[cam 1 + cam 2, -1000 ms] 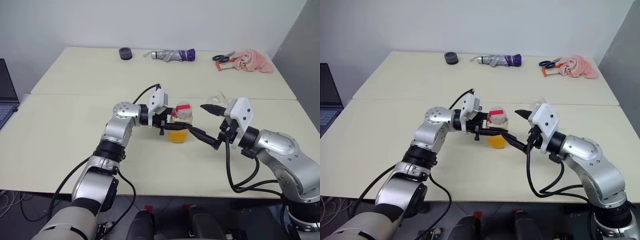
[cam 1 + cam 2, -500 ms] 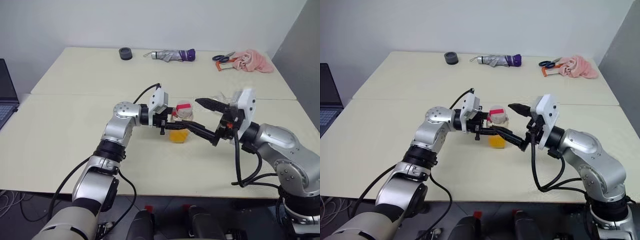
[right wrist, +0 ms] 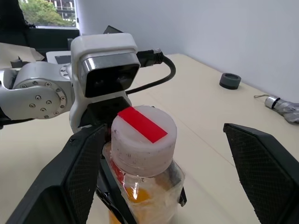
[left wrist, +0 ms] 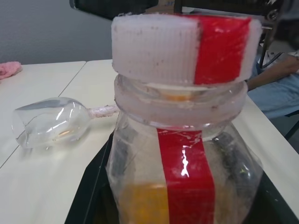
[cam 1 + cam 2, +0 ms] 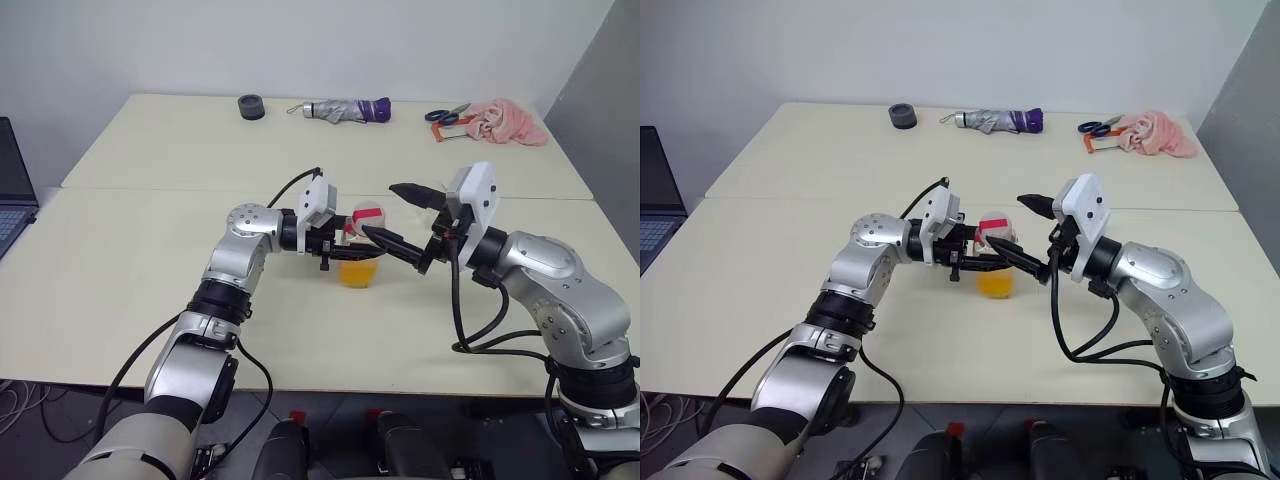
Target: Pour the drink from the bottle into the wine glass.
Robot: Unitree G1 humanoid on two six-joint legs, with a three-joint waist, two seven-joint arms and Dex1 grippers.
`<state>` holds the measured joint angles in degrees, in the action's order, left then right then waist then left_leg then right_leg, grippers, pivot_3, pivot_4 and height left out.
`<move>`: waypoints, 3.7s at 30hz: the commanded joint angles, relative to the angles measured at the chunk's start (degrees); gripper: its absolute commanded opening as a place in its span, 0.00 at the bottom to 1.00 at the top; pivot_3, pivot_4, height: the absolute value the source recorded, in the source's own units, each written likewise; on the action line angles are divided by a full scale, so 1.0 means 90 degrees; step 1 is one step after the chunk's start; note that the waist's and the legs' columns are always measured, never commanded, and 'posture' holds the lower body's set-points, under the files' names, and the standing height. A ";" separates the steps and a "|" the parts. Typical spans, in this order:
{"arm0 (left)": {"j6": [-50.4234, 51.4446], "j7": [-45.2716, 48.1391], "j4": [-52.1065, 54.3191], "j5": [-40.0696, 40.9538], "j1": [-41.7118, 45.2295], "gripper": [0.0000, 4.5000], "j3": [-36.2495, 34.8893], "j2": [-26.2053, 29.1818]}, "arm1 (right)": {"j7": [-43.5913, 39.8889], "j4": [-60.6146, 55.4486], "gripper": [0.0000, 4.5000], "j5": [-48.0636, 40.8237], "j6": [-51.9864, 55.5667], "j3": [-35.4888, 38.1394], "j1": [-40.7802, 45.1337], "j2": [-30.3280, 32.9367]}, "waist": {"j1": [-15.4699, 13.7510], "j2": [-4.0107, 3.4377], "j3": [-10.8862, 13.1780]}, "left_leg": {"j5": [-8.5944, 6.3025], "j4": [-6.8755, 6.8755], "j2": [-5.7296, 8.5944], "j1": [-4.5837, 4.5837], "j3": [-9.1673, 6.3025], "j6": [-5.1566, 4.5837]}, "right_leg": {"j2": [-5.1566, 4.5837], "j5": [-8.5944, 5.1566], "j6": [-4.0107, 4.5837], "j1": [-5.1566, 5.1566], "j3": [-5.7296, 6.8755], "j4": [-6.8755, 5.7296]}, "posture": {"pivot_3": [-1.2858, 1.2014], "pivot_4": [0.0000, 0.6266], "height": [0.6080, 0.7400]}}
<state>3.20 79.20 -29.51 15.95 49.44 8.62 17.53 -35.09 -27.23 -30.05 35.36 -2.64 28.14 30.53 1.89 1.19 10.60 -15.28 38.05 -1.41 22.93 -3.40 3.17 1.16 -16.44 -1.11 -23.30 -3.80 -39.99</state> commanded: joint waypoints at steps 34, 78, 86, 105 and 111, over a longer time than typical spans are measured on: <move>-0.0092 -0.0061 0.0300 0.0119 0.0170 0.39 -0.0138 0.0018 | -0.0125 -0.0027 0.94 0.0379 -0.0356 -0.0112 -0.0017 -0.0258 | 0.0001 0.0000 0.0000 | 0.0000 0.0000 0.0000 0.0000 0.0000 0.0000 | 0.0000 0.0000 0.0000 0.0000 0.0000 0.0000 | 0.52 0.24 1.00; 0.0007 -0.0049 0.0430 0.0133 0.0081 0.39 -0.0114 0.0041 | -0.0072 -0.0098 0.38 0.0836 -0.1089 -0.0212 -0.0041 -0.0448 | 0.0000 0.0000 0.0000 | 0.0000 0.0000 0.0000 0.0000 0.0000 0.0000 | 0.0000 0.0000 0.0000 0.0000 0.0001 0.0000 | 0.52 0.24 1.00; 0.0012 -0.0081 0.0486 0.0139 0.0047 0.39 -0.0123 0.0034 | 0.0217 -0.0336 0.36 -0.0322 -0.0347 0.0557 -0.0284 -0.0768 | -0.0002 0.0000 0.0000 | 0.0000 0.0000 -0.0002 0.0000 0.0000 0.0001 | -0.0005 0.0000 0.0000 0.0000 -0.0001 -0.0001 | 0.52 0.24 1.00; 0.0332 -0.0368 0.0790 0.0322 -0.0142 0.39 -0.0419 0.0188 | 0.0331 0.0599 0.35 0.0496 -0.1425 0.2437 -0.3779 -0.0082 | 0.0113 -0.0003 -0.0002 | 0.0000 -0.0003 -0.0005 -0.0023 0.0026 0.0000 | 0.0011 -0.0002 -0.0006 0.0008 -0.0030 -0.0005 | 0.52 0.24 1.00; 0.0317 -0.0588 0.0802 0.0353 -0.0169 0.39 -0.0496 0.0212 | 0.0110 0.0506 0.35 0.0664 -0.1347 0.2142 -0.3845 0.0145 | 0.0108 -0.0003 -0.0002 | 0.0001 -0.0001 -0.0012 -0.0020 0.0021 0.0001 | 0.0023 -0.0002 -0.0005 0.0008 -0.0029 -0.0005 | 0.52 0.24 1.00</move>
<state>6.19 74.76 -24.82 17.60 47.62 6.24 19.06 -33.09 -20.10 -24.46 23.98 16.25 -6.28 30.62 2.86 1.16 10.58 -15.27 38.05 -1.49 22.76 -3.19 3.18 1.32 -16.45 -1.15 -23.23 -4.06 -40.03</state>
